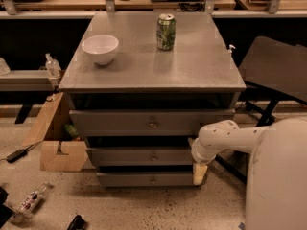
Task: Open middle drawer
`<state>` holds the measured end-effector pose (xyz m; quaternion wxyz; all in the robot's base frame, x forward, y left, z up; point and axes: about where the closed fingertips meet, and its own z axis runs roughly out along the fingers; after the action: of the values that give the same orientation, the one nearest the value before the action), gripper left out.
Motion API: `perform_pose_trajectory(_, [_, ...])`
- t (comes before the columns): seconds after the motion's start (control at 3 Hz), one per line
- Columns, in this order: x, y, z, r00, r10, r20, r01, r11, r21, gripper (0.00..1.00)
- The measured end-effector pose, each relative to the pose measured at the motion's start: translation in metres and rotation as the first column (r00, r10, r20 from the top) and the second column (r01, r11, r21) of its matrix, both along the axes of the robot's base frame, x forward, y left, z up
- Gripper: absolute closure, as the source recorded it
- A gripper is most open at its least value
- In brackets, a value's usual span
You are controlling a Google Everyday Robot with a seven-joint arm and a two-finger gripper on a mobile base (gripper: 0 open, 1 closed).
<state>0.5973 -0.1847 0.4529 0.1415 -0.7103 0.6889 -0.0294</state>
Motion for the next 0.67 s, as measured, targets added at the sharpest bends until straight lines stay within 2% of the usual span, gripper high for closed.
perform_pose_trajectory(0.33, [0.011, -0.006, -0.01, 0.9999, -0.012, -0.005, 0.011, 0.998, -0.056, 0.0])
perform_pose_trajectory(0.67, [0.005, 0.0, -0.037, 0.9986, -0.022, -0.048, 0.018, 0.997, -0.07, 0.23])
